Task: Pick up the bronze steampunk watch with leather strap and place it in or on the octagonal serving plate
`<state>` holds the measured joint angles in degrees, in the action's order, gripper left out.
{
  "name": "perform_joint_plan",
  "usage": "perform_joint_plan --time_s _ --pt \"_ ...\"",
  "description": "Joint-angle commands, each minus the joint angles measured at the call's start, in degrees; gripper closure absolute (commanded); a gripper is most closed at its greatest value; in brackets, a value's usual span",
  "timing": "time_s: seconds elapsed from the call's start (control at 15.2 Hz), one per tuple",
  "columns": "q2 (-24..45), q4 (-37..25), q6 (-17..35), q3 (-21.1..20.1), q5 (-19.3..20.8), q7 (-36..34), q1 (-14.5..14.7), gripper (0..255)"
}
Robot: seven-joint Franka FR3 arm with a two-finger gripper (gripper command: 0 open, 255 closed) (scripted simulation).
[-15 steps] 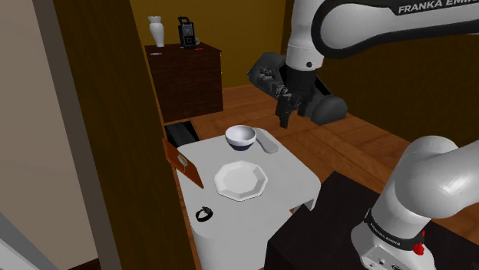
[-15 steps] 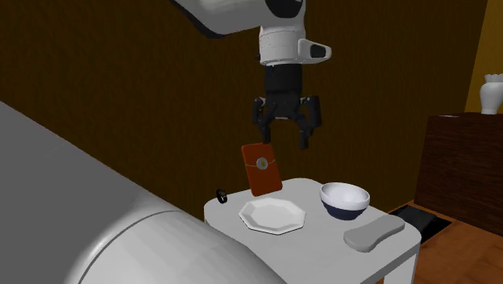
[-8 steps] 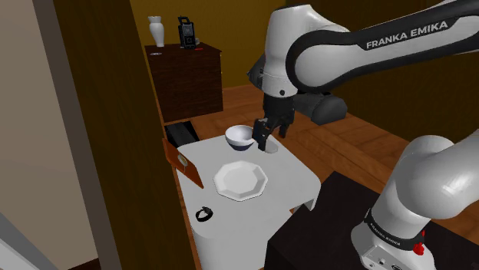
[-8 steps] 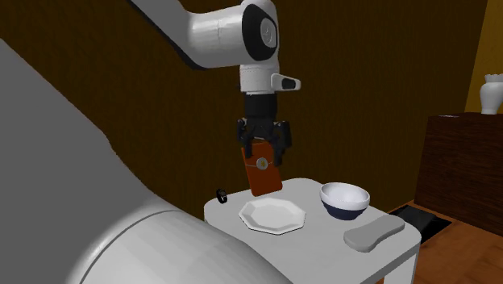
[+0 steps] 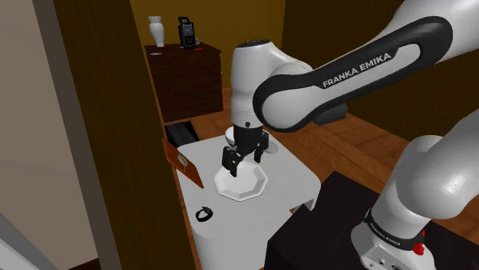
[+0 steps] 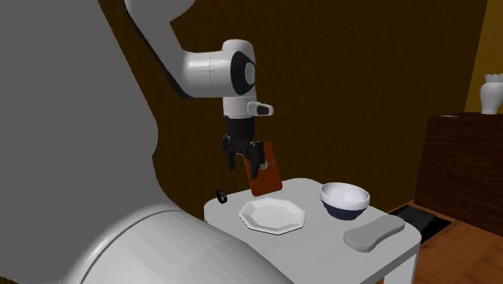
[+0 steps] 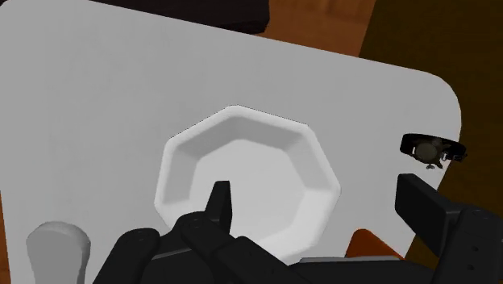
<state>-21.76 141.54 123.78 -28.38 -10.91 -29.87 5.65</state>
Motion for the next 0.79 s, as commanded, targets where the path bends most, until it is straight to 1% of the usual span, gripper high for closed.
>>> perform_joint_plan --time_s 0.0,0.2,0.4,0.53,0.66,0.73 --pt "4.2 -1.7 2.6 -2.5 0.9 -3.4 -0.3 0" --pt "10.9 -4.5 6.5 -5.9 3.7 -9.0 -1.0 0" --pt "18.3 -8.0 9.7 -8.7 8.6 -15.6 -1.4 0" --pt "23.5 -10.8 11.3 -9.8 12.8 -20.5 -1.0 0" --pt "28.9 -13.9 12.4 -10.0 17.4 -25.4 0.2 0" --pt "30.5 -14.9 12.7 -9.8 18.8 -26.8 0.8 0"
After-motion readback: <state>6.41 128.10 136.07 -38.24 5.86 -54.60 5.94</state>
